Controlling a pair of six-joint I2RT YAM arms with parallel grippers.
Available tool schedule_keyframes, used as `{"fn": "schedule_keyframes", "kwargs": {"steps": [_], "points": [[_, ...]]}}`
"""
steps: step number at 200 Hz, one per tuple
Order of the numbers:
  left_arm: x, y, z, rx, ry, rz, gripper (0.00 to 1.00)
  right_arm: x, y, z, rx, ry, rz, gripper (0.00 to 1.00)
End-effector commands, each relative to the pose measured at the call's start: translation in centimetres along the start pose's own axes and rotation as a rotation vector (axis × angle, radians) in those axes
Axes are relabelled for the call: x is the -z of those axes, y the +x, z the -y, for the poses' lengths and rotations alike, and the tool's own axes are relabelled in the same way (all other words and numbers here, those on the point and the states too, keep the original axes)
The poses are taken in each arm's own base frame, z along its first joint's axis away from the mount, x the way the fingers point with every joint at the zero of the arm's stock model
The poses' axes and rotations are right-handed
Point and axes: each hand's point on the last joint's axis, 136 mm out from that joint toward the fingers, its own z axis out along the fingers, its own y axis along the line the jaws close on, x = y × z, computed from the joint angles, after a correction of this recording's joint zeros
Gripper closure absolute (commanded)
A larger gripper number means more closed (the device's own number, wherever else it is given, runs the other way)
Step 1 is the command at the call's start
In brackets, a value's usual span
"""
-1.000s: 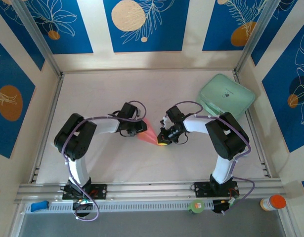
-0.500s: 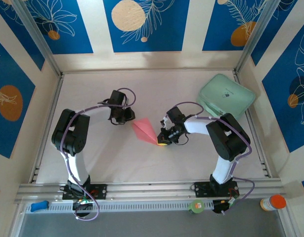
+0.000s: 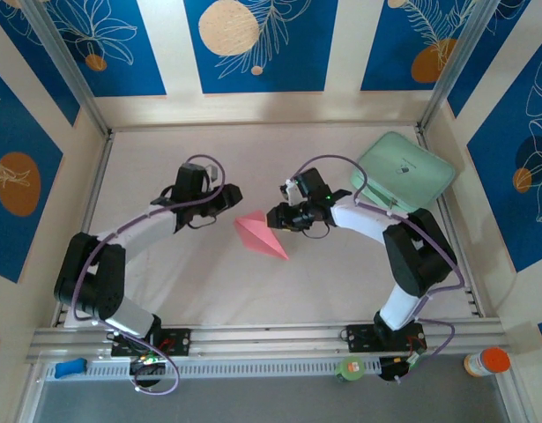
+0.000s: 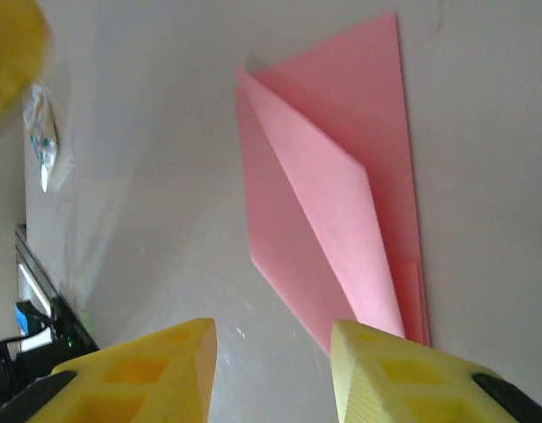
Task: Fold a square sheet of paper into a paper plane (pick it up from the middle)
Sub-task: Fourth fold the wing at the center of the table.
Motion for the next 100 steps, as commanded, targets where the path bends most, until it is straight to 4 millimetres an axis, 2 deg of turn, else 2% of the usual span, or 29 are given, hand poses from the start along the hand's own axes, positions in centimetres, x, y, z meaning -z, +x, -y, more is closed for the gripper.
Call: {"fn": "schedule_keyframes", "kwargs": {"steps": [1,42,75,100], "points": [[-0.3,1.0,-0.1,0.119,0.082,-0.001,0.43,-1.2,-0.8,1.0,0.016,0.015,-0.029,0.6],[-0.3,2.6,-2.4,0.151,0.033,-0.005,0.36,-3.2,-1.6,2.0,0.007,0.009,-0.084,0.6],[-0.2,2.9,-3.3,0.157,0.009,0.004,0.29,-4.3,-1.5,2.7,-0.001,0.013,-0.114,0.63],[-0.2,3.0,-3.3,0.155,0.011,0.006,0.25,-5.0,-1.0,2.4,0.004,-0.023,-0.143,0.68]]}}
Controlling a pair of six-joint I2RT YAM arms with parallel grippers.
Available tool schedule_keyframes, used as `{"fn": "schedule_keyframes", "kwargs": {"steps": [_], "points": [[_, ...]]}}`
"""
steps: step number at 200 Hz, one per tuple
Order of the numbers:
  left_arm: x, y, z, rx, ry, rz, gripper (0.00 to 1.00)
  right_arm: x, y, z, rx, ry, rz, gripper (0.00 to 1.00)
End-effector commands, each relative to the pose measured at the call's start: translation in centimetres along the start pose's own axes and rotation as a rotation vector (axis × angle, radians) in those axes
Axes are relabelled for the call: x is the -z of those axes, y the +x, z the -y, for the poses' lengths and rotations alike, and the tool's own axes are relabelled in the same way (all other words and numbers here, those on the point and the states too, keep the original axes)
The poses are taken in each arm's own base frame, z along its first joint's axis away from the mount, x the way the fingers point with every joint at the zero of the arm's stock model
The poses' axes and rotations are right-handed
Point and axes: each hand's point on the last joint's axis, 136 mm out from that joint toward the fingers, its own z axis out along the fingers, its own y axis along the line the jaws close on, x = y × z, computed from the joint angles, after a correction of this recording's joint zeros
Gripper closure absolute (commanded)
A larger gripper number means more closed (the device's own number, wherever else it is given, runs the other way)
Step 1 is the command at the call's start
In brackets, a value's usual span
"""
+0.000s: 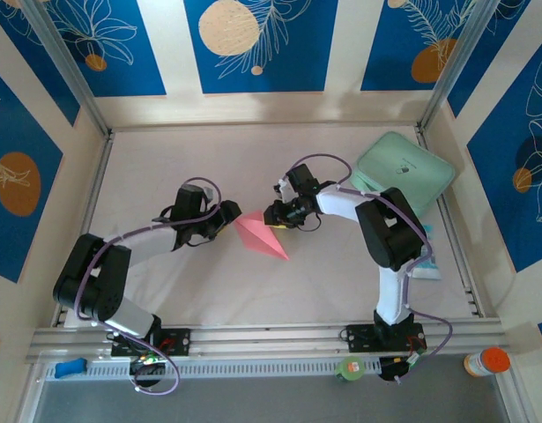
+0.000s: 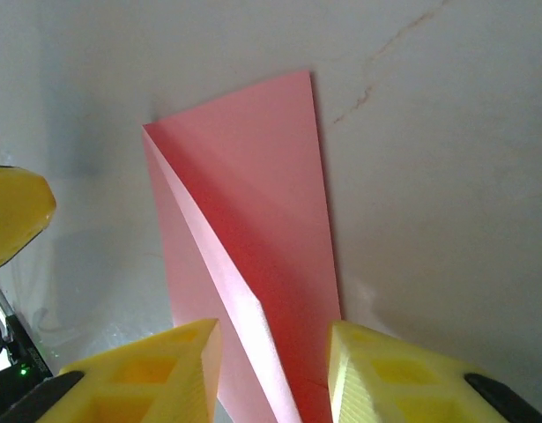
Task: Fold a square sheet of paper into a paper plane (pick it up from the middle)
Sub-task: Fourth fold the wing at the center of the table, then pick up the paper from the center of the table.
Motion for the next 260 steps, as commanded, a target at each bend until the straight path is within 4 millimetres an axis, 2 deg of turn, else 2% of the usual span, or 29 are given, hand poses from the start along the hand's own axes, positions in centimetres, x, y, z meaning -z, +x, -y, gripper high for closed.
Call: {"fn": "schedule_keyframes", "kwargs": {"steps": [1,47,90,121,151,194,230,260], "points": [[0.5,-0.6,0.6,-0.007,0.027,0.034,0.25,-0.3,0.2,-0.9,0.022,-0.057,-0.038,0.68],[0.5,-0.4,0.7,-0.012,0.037,0.028,0.21,-1.0,0.8,-1.6,0.048,-0.116,-0.07,0.75],[0.8,-0.3,1.2,-0.019,0.065,0.026,0.19,-0.9,0.7,-2.2,0.059,-0.157,-0.066,0.91],[1.5,-0.2,2.9,-0.037,0.144,0.027,0.14,1.5,-0.3,-4.4,0.061,-0.247,0.003,0.97],[2.3,0.4,5.8,-0.071,0.292,-0.011,0.13,4.9,-1.2,-6.8,0.033,-0.344,0.066,0.98],[3.0,1.1,9.8,-0.118,0.473,-0.043,0.14,8.2,-1.4,-9.0,-0.013,-0.438,0.107,0.98],[2.9,1.4,12.1,-0.145,0.558,-0.067,0.2,9.7,-1.3,-10.1,-0.047,-0.505,0.099,0.98],[2.5,1.4,13.2,-0.142,0.609,-0.082,0.31,10.4,-1.2,-10.6,-0.067,-0.551,0.086,0.98]]}}
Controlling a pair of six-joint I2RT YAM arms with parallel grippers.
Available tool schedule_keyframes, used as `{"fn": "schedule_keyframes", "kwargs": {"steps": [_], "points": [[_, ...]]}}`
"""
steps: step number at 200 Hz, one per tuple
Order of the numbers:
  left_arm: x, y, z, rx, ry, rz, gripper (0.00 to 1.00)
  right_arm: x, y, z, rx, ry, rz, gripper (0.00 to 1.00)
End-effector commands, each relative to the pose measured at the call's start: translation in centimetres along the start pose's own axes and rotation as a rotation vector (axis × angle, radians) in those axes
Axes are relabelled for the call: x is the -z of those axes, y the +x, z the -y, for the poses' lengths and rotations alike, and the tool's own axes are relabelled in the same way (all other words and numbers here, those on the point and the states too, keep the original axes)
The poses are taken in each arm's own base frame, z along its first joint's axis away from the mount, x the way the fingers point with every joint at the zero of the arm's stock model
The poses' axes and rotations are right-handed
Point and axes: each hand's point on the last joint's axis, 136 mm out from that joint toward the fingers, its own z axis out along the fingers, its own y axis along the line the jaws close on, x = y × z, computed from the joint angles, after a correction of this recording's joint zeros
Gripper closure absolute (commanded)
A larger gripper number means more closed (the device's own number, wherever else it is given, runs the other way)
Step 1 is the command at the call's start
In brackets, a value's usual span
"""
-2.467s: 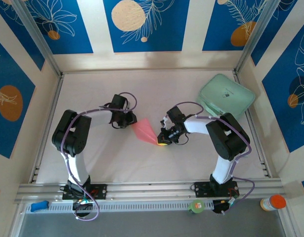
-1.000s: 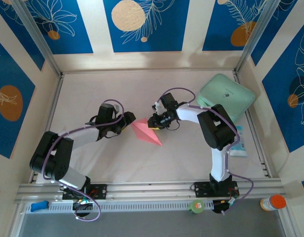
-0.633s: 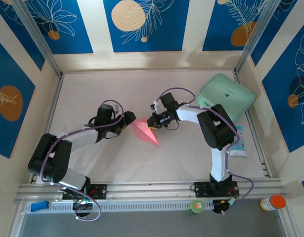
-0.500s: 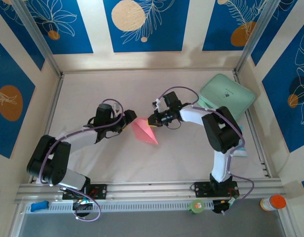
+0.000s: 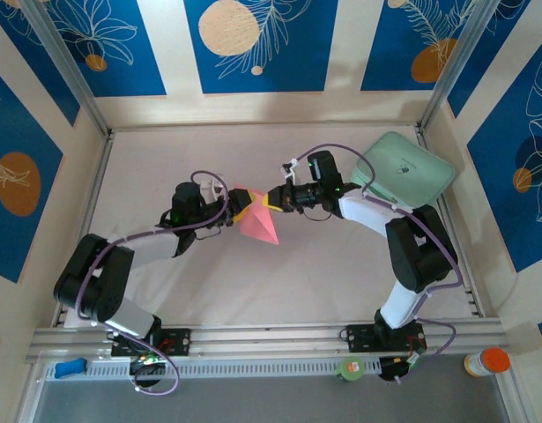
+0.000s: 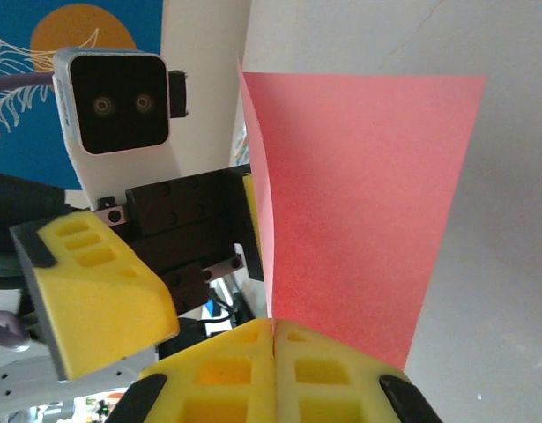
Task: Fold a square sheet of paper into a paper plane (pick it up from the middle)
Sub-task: Pick up the paper from the center of the table, then turn over the paper at the center of the table.
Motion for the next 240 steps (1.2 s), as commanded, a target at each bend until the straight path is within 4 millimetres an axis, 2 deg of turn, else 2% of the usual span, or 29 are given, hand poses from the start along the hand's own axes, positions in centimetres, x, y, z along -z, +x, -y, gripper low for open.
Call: {"fn": "schedule_keyframes", "kwargs": {"steps": [1,37,78,114,128,151,168,184,217,240], "points": [[-0.7,-0.5,3.0,-0.043,0.12,-0.014,0.32,0.8,0.5,-1.9,-0.028,-0.075,-0.024,0.98],[-0.9,-0.6,3.5,-0.039,0.163,-0.007,0.49,1.1,0.9,-1.4,-0.063,-0.081,-0.032,0.97],[-0.9,-0.8,3.2,-0.042,0.155,0.0,0.62,1.5,0.9,-0.8,-0.096,-0.087,-0.031,0.97],[-1.2,-1.0,3.1,-0.05,0.144,0.006,0.75,2.0,1.1,-0.9,-0.101,-0.098,-0.03,0.91],[-1.3,-1.1,2.8,-0.055,0.127,0.003,0.81,2.4,1.1,-0.7,-0.097,-0.081,-0.017,0.83],[-1.2,-1.3,2.2,-0.082,0.061,0.005,0.85,3.8,0.7,0.5,-0.074,0.02,0.056,0.62],[-0.9,-1.4,1.0,-0.118,-0.063,-0.004,0.88,5.4,0.3,1.9,-0.04,0.146,0.136,0.54],[0.1,-1.7,-0.5,-0.167,-0.237,-0.013,0.89,7.1,0.1,3.4,-0.014,0.286,0.202,0.51],[4.1,-2.8,-3.5,-0.314,-0.676,-0.052,0.91,10.2,0.2,5.5,0.03,0.495,0.303,0.48],[6.8,-4.5,-3.7,-0.459,-0.958,-0.057,0.91,11.9,0.4,6.4,0.038,0.6,0.35,0.48]]}}
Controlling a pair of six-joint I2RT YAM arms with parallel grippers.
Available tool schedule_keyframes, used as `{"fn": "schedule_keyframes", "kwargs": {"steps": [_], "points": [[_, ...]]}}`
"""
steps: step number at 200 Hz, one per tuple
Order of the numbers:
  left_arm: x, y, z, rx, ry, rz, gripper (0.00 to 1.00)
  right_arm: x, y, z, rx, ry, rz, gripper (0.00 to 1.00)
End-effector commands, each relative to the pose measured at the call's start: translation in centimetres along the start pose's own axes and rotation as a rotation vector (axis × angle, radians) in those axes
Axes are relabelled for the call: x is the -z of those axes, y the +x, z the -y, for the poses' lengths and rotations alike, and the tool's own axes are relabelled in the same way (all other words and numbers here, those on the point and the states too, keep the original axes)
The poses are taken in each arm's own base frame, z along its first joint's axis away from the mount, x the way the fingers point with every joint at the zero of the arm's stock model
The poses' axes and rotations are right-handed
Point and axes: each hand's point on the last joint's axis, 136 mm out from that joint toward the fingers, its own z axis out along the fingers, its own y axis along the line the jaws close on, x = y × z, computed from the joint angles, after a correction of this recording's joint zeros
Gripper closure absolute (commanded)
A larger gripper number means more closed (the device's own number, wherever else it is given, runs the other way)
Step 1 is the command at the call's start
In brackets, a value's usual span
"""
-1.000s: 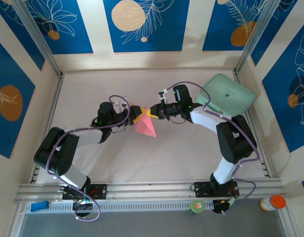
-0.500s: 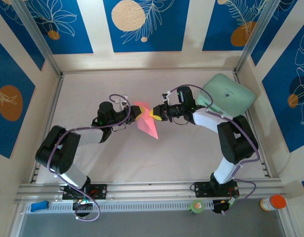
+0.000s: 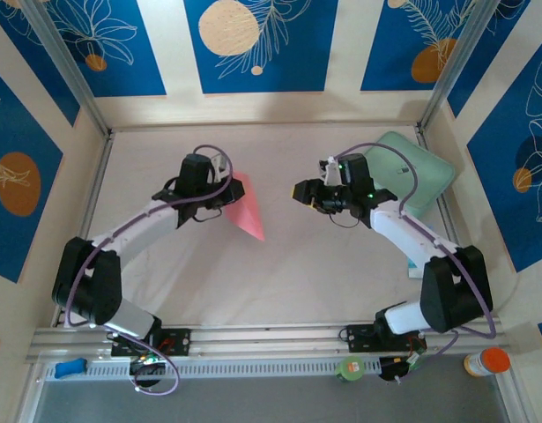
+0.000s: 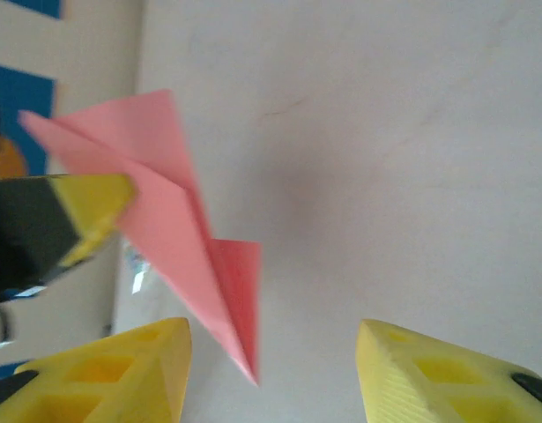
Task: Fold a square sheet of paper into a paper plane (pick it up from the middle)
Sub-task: Turn over the paper at the center of the table.
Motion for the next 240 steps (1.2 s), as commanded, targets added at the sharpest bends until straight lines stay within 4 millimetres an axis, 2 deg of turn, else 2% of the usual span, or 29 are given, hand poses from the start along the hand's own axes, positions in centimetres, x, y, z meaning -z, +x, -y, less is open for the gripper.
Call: {"fn": "schedule_keyframes", "kwargs": {"steps": [1,21,52,74,103,135,170,205,240], "points": [[3.1,1.7,-5.6,-0.219,-0.444,-0.112,0.91,1.3,0.7,4.2,0.025,0.222,0.037,0.48],[4.3,0.5,-6.5,-0.367,-0.678,-0.127,0.91,2.2,0.3,5.0,0.025,0.277,0.075,0.48],[4.5,-0.5,-7.7,-0.52,-0.969,-0.156,0.92,2.6,0.2,5.4,0.023,0.3,0.09,0.48],[3.6,-0.6,-8.0,-0.607,-1.105,-0.173,0.92,2.8,0.1,5.8,0.015,0.317,0.093,0.48],[1.2,0.2,-8.8,-0.712,-1.233,-0.246,0.92,4.0,-0.3,6.7,-0.016,0.371,0.13,0.48],[-1.7,1.4,-9.3,-0.769,-1.29,-0.281,0.93,5.7,-0.2,8.4,-0.081,0.425,0.17,0.48],[-5.1,3.5,-9.5,-0.779,-1.275,-0.311,0.89,6.4,0.1,9.3,-0.121,0.435,0.172,0.48],[-6.8,5.1,-10.0,-0.787,-1.3,-0.333,0.83,6.6,0.0,9.3,-0.126,0.429,0.167,0.48],[-7.3,5.8,-10.2,-0.781,-1.307,-0.333,0.68,6.6,-0.1,9.4,-0.137,0.419,0.151,0.48]]}}
